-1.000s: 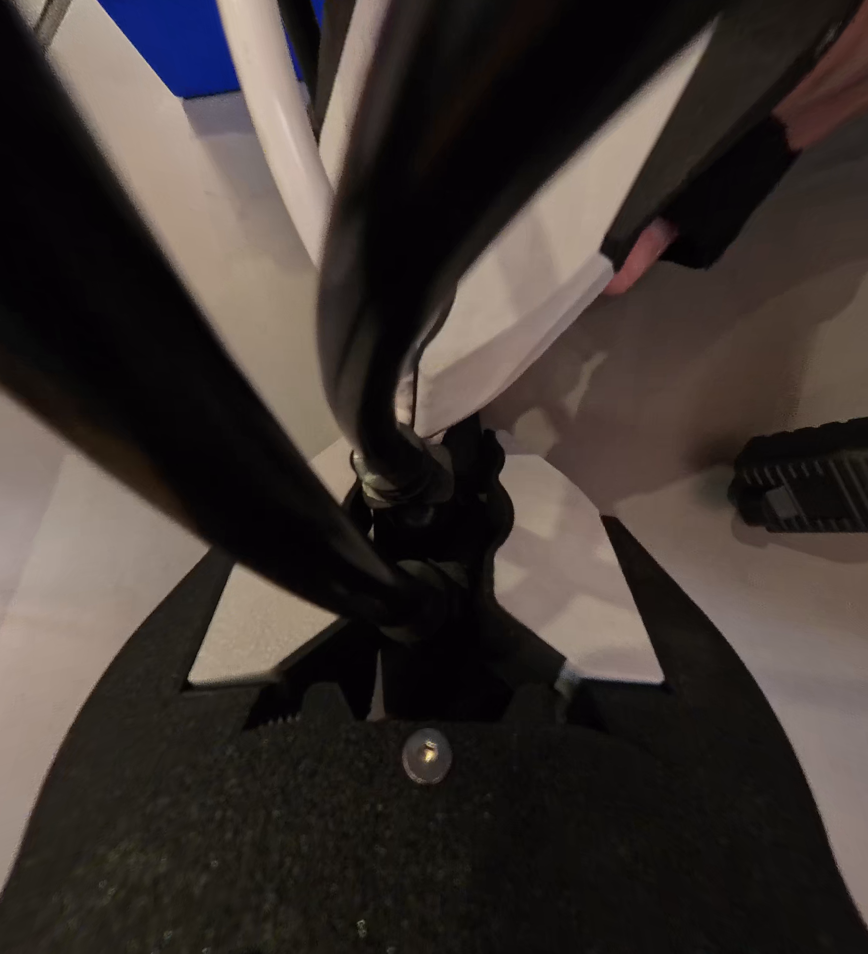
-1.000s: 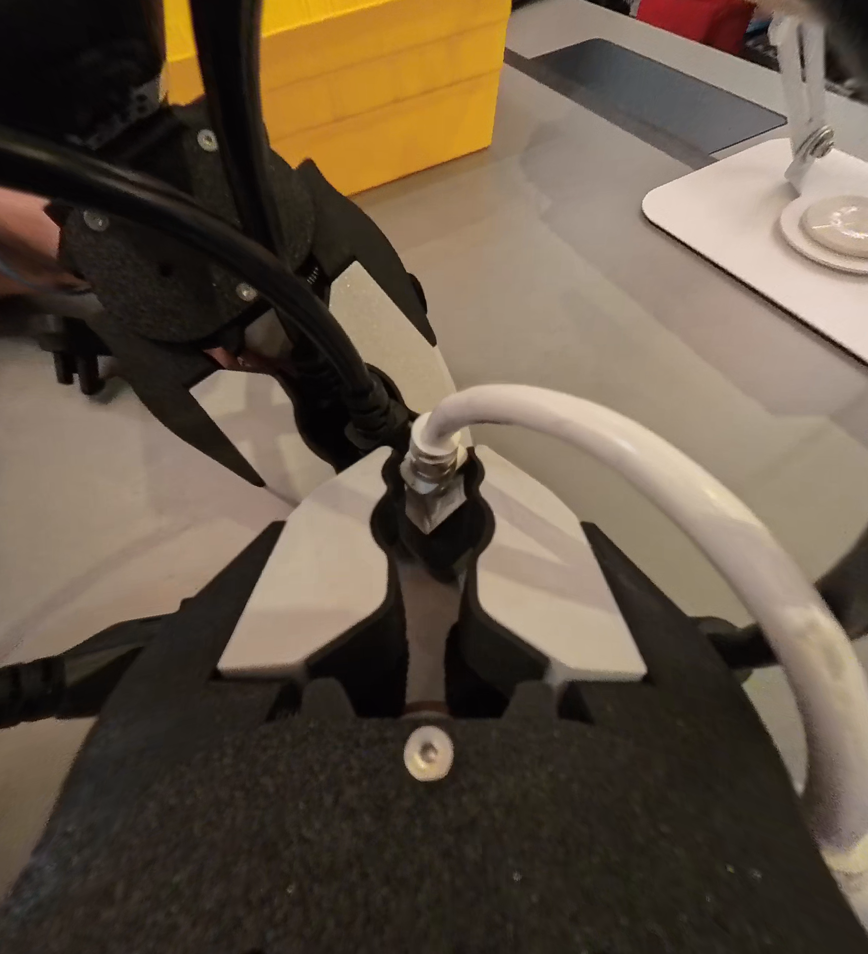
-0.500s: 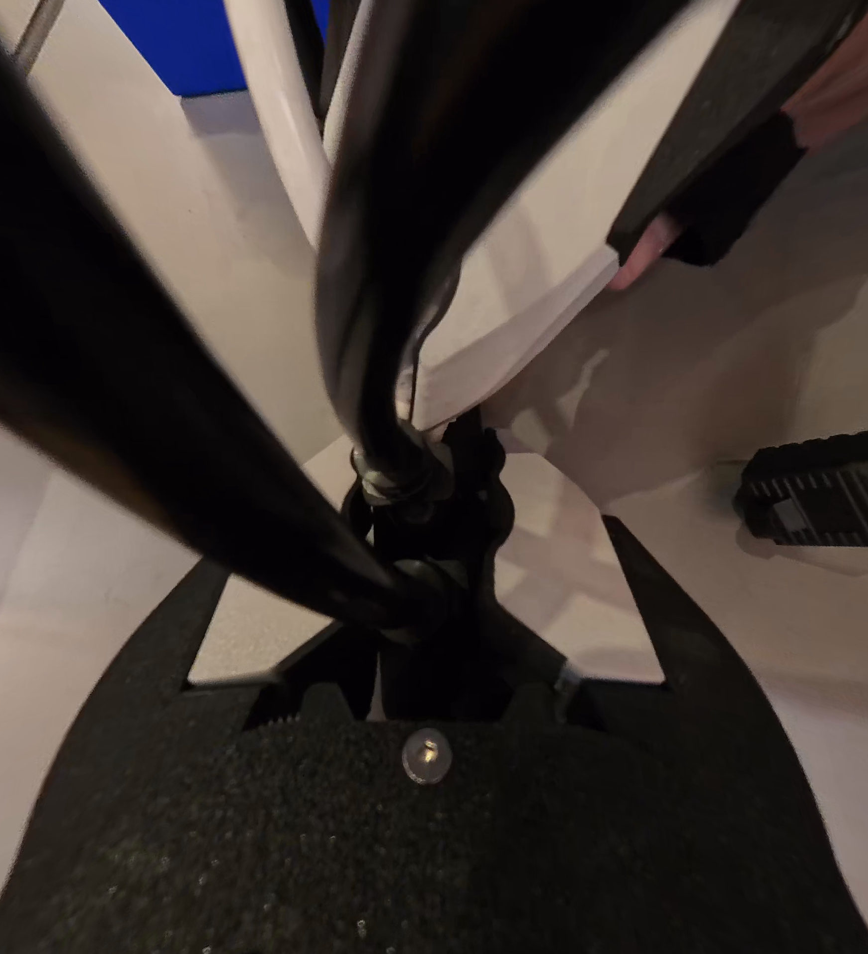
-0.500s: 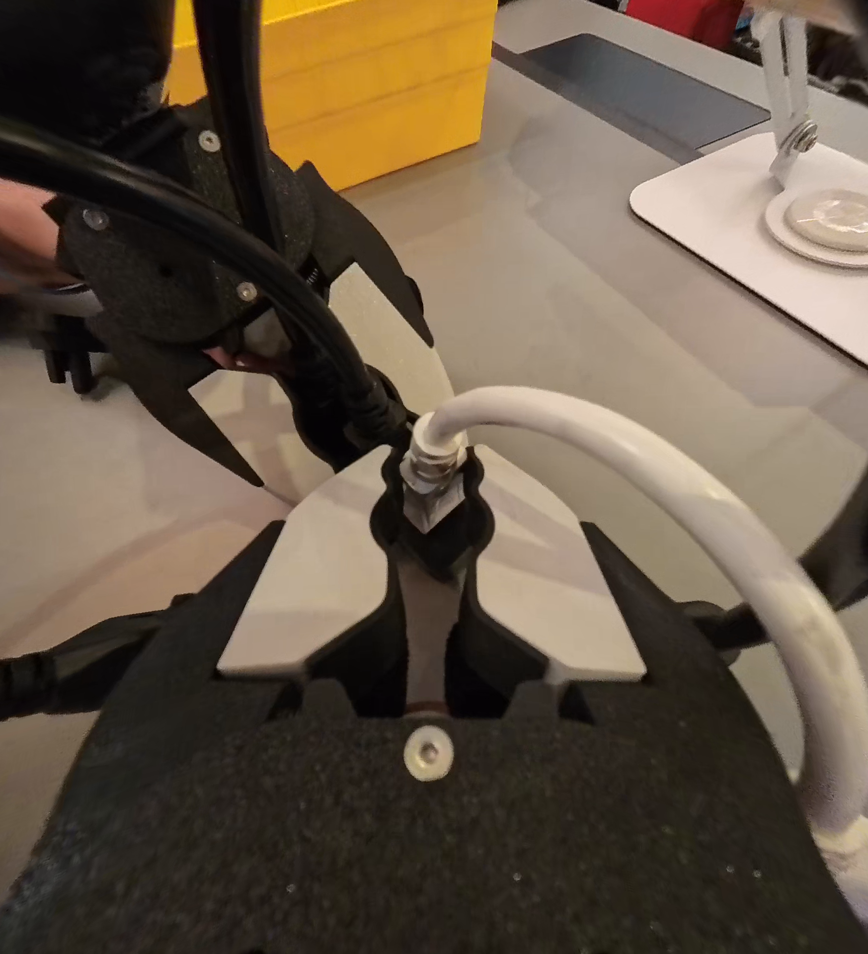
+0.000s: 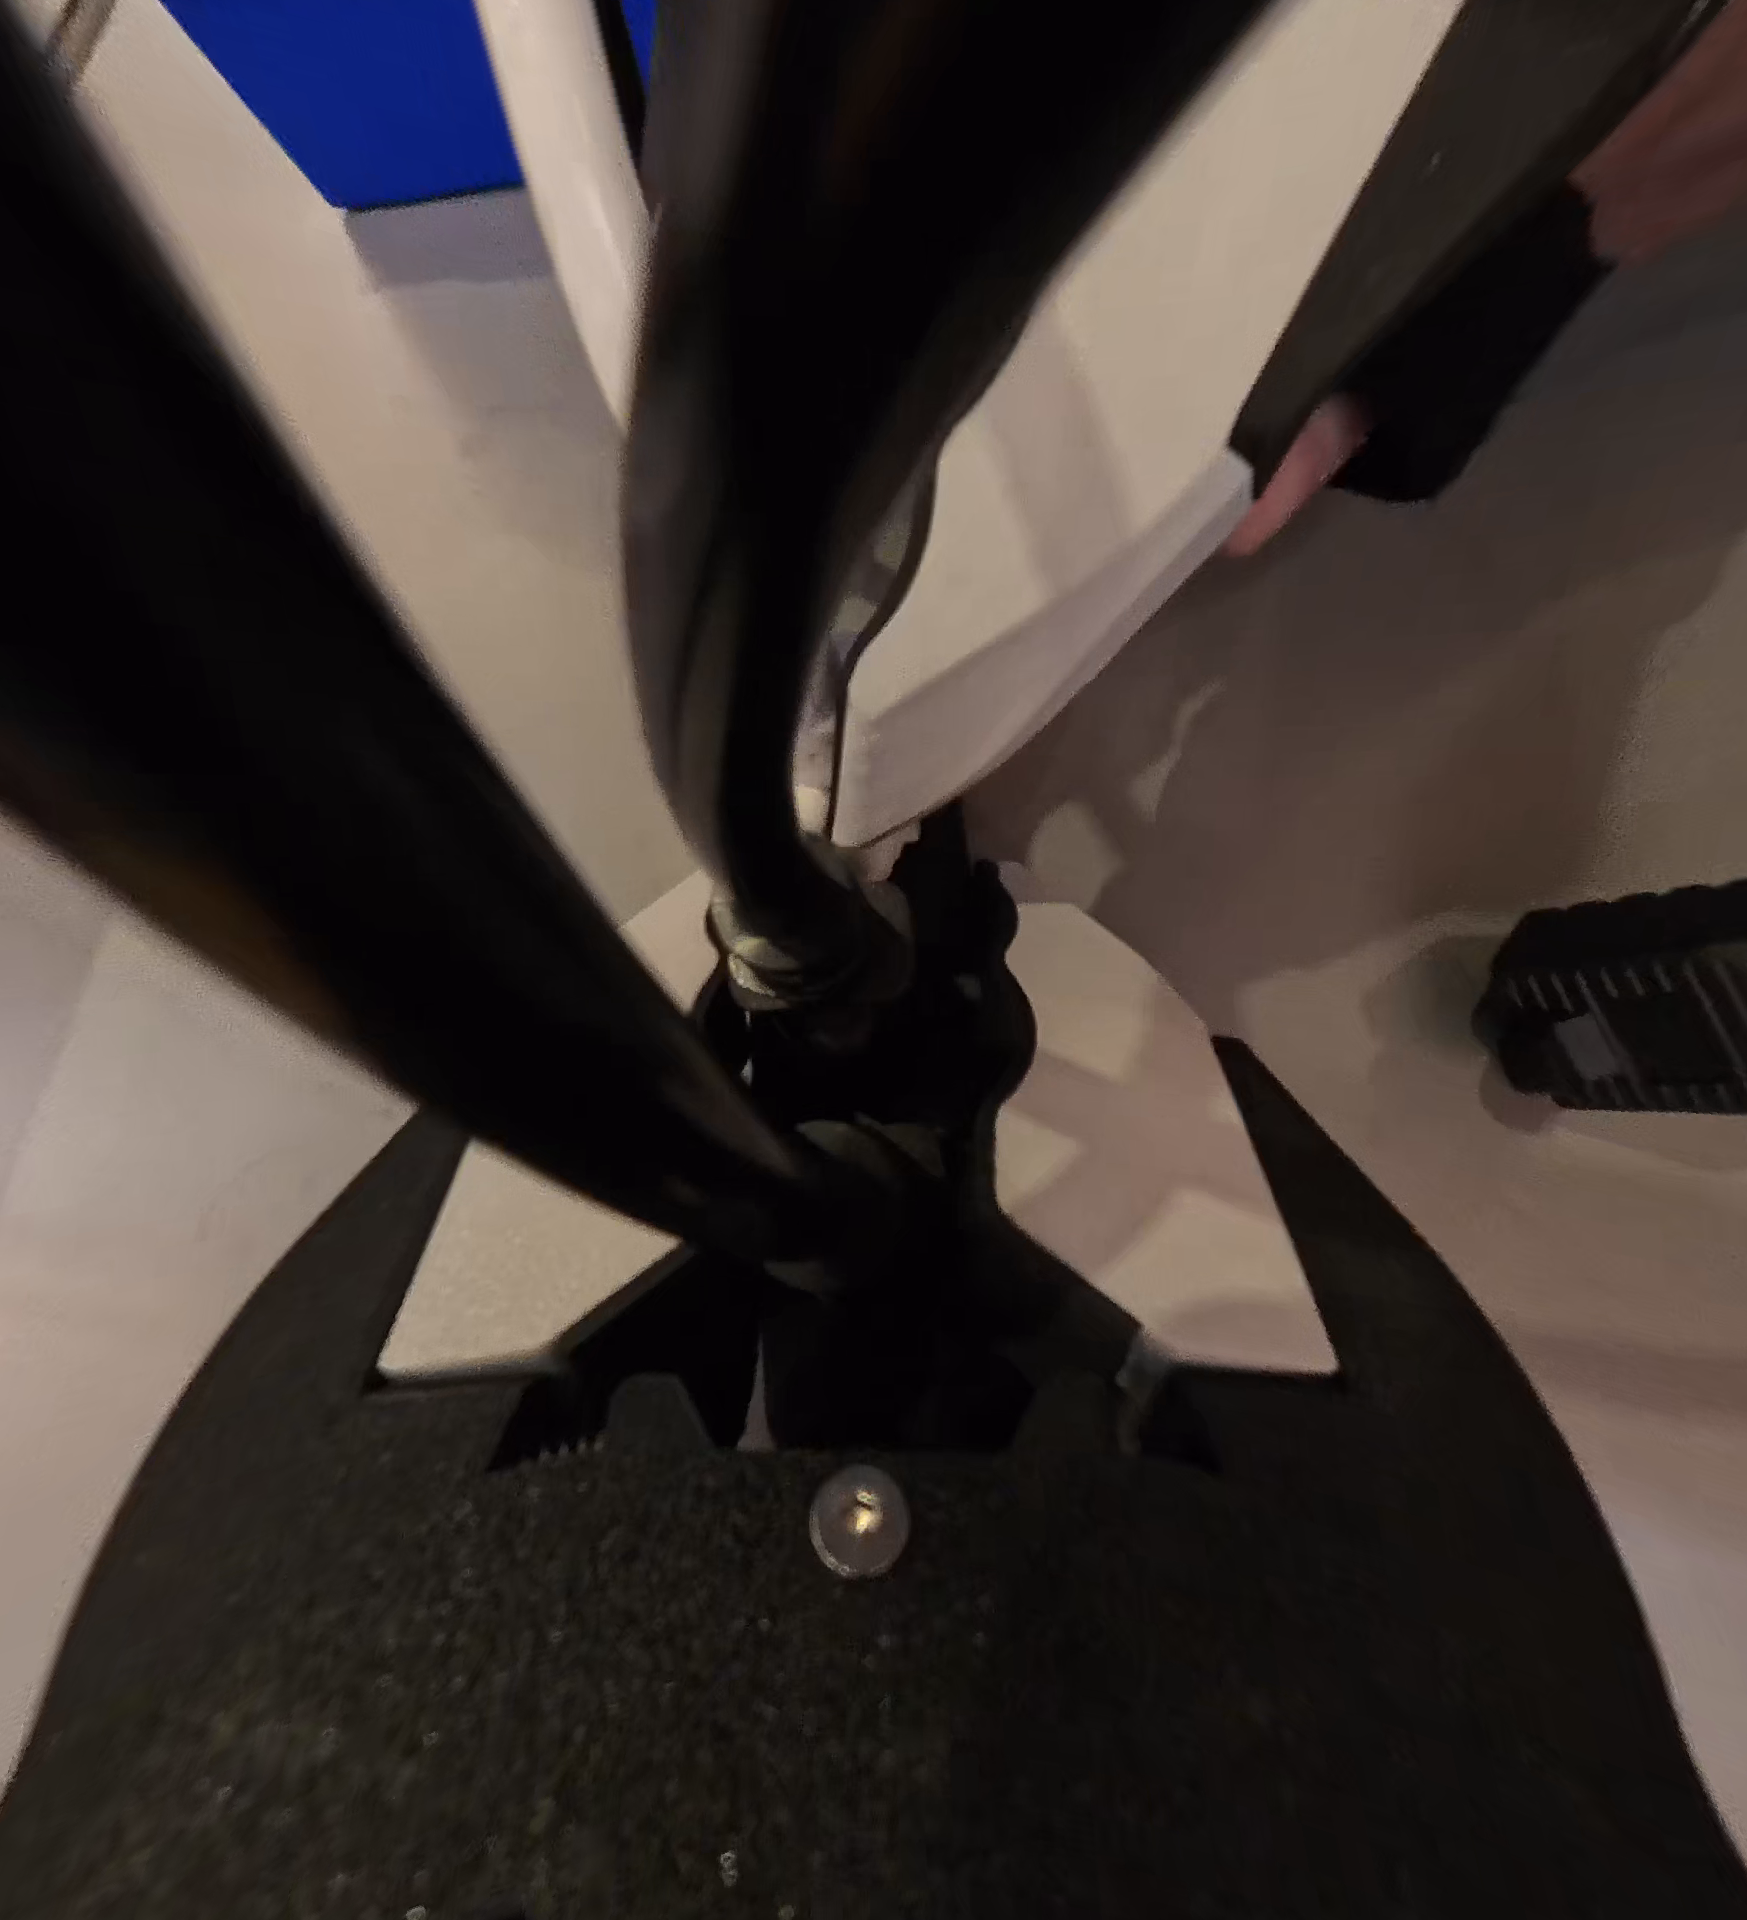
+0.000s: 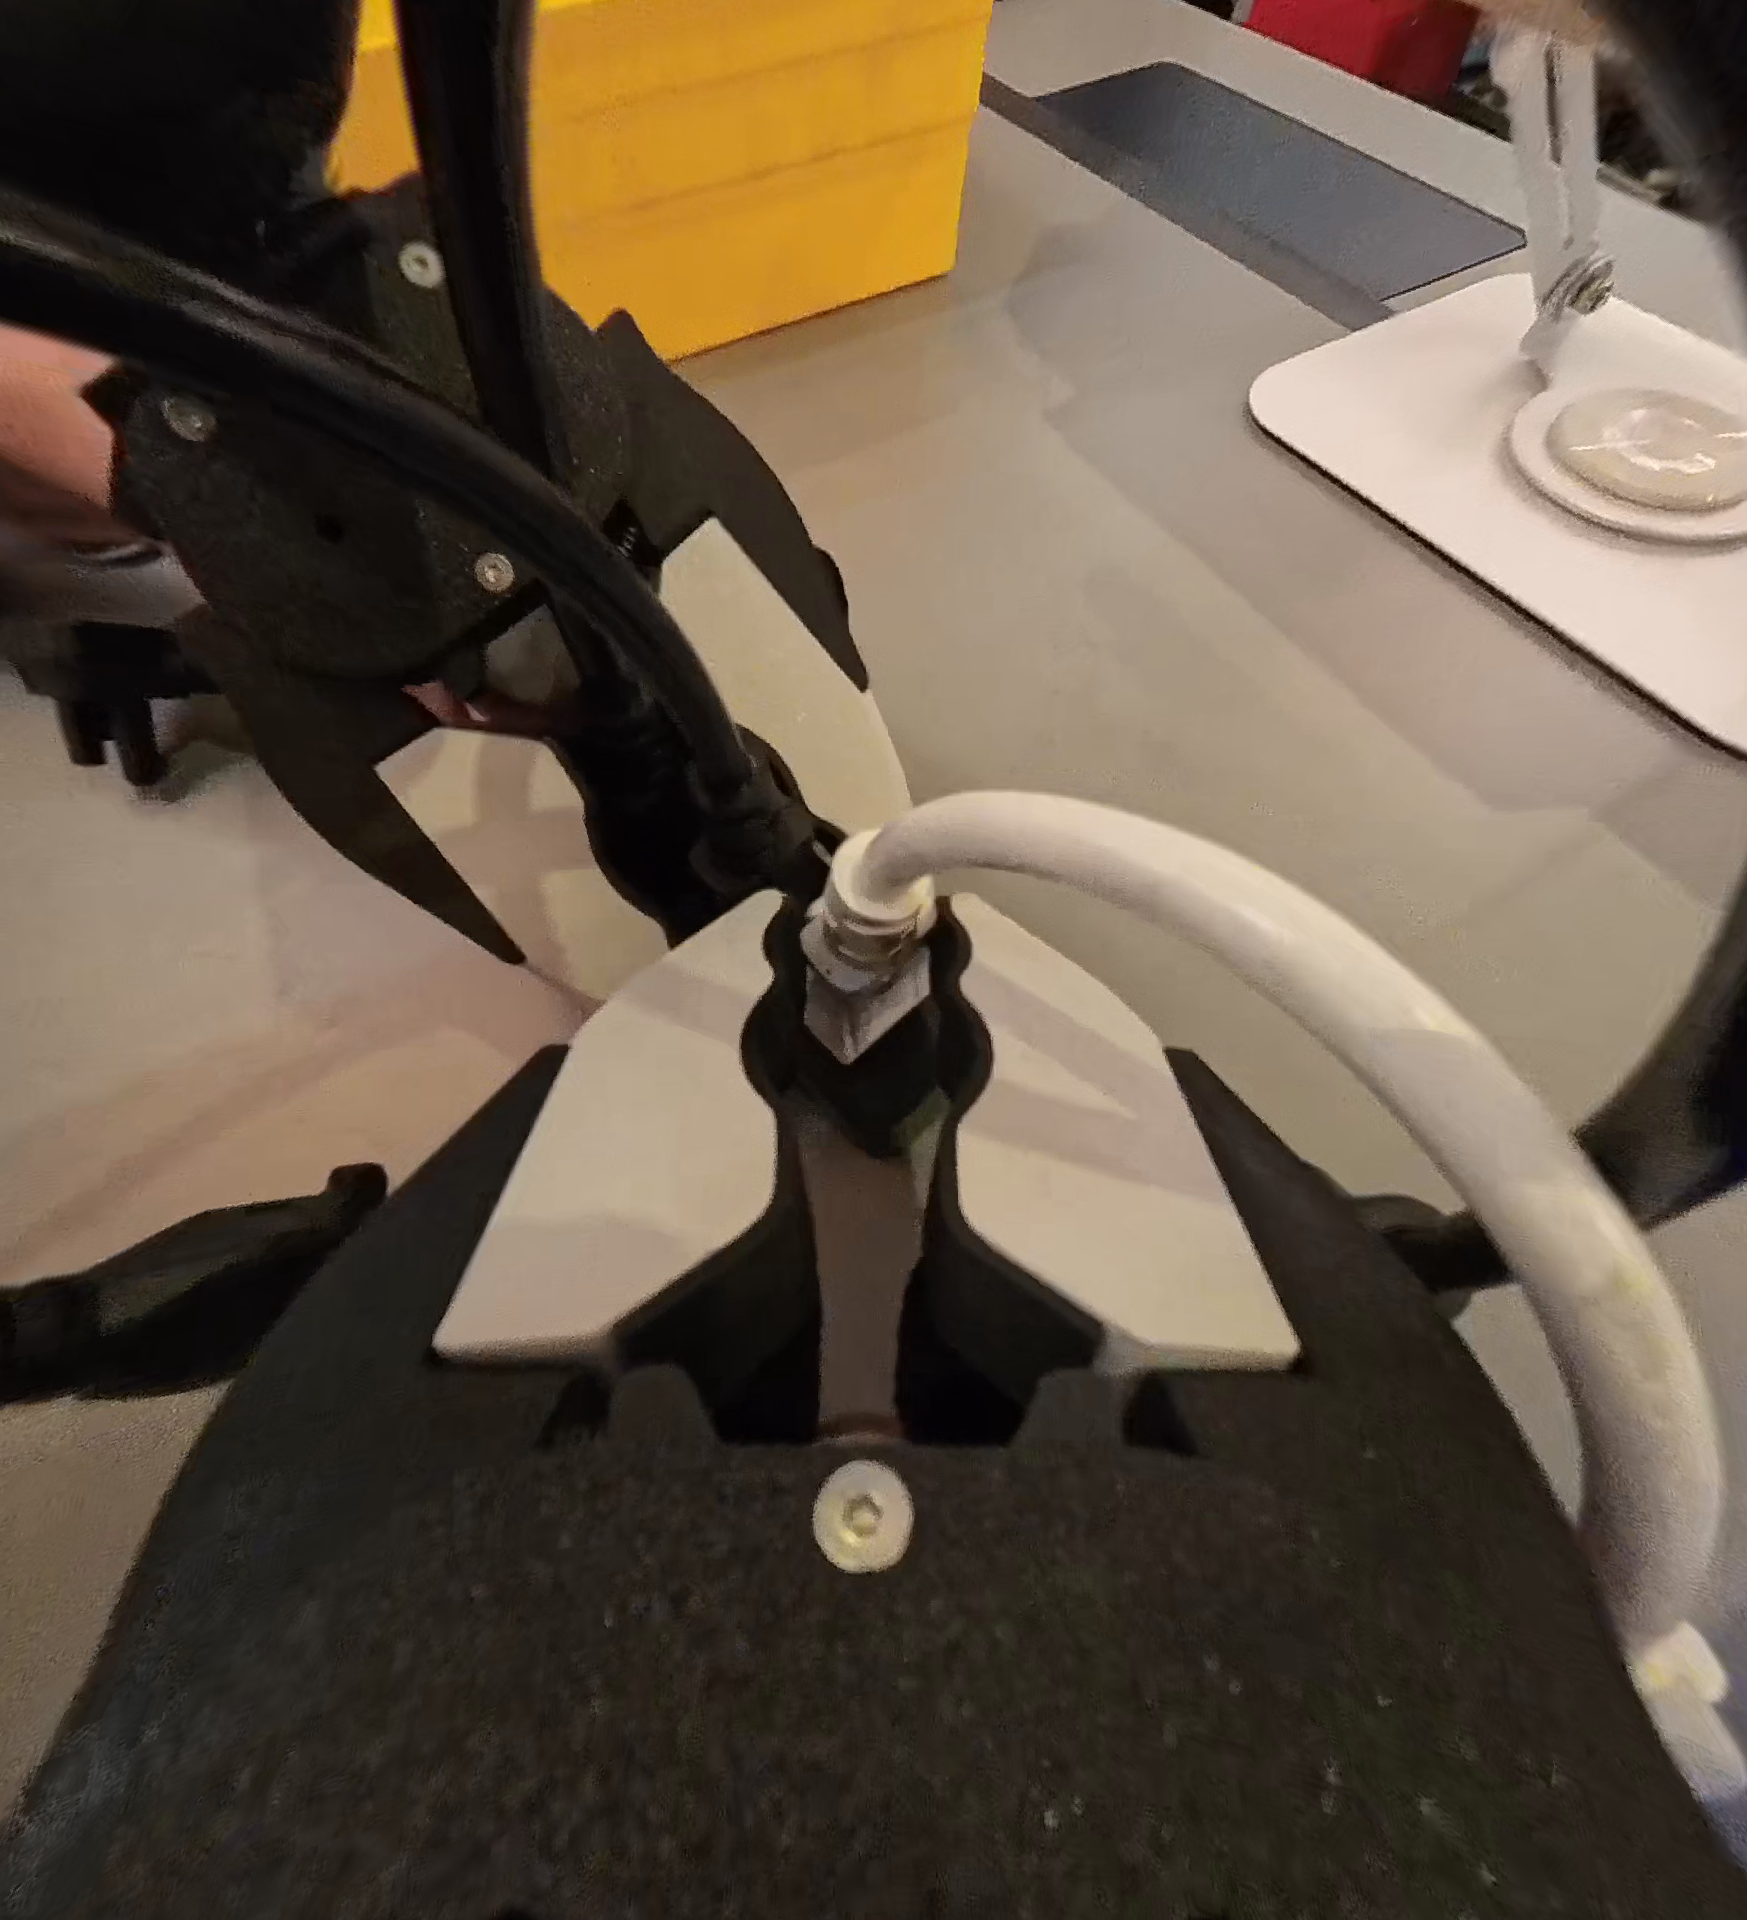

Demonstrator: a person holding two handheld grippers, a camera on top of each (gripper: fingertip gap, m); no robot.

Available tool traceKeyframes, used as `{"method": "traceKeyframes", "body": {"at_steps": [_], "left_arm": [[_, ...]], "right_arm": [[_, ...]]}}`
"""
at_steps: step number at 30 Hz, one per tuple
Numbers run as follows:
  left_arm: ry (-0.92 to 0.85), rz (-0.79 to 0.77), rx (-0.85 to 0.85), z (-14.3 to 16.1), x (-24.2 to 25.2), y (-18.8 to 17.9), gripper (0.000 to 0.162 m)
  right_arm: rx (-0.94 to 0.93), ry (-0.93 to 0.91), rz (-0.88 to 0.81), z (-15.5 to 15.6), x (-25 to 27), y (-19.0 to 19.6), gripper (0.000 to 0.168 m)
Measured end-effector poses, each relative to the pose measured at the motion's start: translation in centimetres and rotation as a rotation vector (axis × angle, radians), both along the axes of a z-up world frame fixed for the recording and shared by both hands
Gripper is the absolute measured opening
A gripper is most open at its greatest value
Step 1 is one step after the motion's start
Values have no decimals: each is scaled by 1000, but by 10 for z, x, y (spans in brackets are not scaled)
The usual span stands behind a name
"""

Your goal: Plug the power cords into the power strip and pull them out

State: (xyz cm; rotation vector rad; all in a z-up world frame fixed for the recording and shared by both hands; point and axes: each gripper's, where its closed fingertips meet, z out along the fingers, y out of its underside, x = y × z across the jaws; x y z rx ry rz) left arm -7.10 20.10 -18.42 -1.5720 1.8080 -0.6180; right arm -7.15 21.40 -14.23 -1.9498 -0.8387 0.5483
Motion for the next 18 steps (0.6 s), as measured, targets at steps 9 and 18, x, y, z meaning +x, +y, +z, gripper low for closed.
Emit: {"method": "traceKeyframes", "body": {"at_steps": [9, 18], "left_arm": [[-5, 14, 27, 0, 0, 5, 43], [-10, 55, -9, -1, -4, 10, 42]], "right_arm": [[43, -64, -18, 2, 0, 2, 21], [-19, 29, -49, 3, -4, 9, 19]]}}
